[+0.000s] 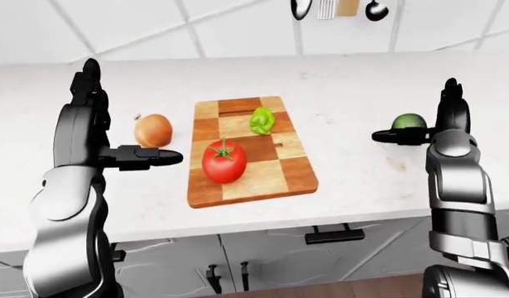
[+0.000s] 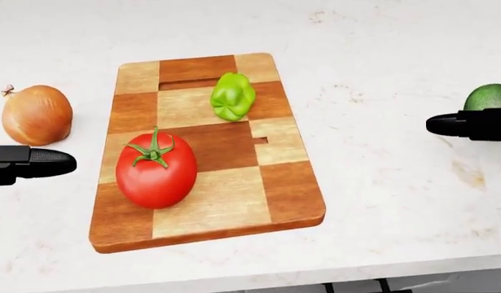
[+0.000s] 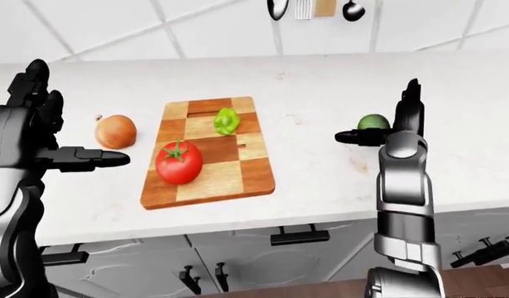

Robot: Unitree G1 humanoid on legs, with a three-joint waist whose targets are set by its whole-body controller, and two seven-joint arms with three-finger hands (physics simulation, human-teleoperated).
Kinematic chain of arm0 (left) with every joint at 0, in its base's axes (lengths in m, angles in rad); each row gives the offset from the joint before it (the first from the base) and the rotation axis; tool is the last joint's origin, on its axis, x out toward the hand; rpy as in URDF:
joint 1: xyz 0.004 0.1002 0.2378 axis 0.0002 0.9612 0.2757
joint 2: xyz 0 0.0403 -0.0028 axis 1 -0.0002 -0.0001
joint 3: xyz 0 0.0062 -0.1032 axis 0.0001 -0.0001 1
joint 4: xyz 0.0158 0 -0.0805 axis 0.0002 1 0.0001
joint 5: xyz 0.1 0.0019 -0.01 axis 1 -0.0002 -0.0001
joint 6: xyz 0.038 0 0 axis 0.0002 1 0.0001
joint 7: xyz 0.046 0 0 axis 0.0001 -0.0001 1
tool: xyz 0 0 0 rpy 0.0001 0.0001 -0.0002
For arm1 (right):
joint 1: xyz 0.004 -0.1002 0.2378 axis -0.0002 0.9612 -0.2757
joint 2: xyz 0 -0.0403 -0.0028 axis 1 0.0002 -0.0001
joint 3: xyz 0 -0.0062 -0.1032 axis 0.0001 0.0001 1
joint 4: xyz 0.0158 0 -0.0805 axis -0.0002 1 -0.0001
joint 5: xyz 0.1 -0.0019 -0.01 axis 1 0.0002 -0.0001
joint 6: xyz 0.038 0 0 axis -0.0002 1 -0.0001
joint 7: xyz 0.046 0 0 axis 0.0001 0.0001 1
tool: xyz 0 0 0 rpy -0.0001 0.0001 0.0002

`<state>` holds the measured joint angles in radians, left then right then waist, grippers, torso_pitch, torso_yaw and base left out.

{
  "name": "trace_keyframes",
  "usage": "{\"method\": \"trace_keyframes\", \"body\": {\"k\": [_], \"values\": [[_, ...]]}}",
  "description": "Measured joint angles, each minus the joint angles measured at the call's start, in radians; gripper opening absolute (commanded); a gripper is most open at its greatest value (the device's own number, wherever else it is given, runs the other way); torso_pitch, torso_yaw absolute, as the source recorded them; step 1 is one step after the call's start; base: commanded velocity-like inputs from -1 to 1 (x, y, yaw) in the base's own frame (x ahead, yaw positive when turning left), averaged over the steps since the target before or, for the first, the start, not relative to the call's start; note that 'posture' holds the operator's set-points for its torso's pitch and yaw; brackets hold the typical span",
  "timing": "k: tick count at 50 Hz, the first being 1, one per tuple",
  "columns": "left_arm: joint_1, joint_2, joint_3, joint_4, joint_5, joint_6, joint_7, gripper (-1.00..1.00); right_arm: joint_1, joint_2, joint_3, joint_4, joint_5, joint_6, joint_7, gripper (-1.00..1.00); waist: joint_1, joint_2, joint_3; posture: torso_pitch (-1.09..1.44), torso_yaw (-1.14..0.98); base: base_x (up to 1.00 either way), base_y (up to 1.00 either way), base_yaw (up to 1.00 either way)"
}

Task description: Place the avocado, onion, tomato and bell pepper on the cutting board.

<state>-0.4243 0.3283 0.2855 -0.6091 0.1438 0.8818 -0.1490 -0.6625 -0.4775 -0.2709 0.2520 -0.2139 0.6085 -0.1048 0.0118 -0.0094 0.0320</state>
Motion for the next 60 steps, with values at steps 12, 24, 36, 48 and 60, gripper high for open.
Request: {"method": "trace_keyframes", "body": {"k": [12,24,36,48,60], "values": [[0.001,0.0,0.004,-0.005,0.001,0.001,-0.004,1.0,0.026,0.006,0.002,0.003,0.0,-0.013,-0.003,1.0,0.001,-0.001,-0.001,0.0,0.0,0.0,0.0,0.0],[0.003,-0.002,-0.001,-0.002,0.003,-0.001,-0.005,1.0,0.047,0.019,0.001,0.005,-0.003,-0.013,-0.011,1.0,0.002,-0.002,0.0,0.0,0.0,0.0,0.0,0.0],[0.0,-0.003,-0.001,-0.002,0.006,0.0,-0.005,1.0,0.082,0.013,-0.012,-0.026,-0.001,-0.002,0.003,0.74,0.003,-0.003,0.0,0.0,0.0,0.0,0.0,0.0],[-0.003,-0.003,-0.001,0.001,0.004,-0.002,-0.005,1.0,0.084,0.014,-0.01,-0.046,-0.013,0.012,0.019,0.37,0.002,-0.004,-0.001,0.0,0.0,0.0,0.0,0.0],[-0.002,0.0,-0.001,-0.001,0.007,0.0,-0.005,1.0,0.101,0.017,-0.017,-0.06,-0.027,-0.012,0.021,-0.13,0.001,-0.006,-0.004,0.0,0.0,0.0,0.0,0.0]]}}
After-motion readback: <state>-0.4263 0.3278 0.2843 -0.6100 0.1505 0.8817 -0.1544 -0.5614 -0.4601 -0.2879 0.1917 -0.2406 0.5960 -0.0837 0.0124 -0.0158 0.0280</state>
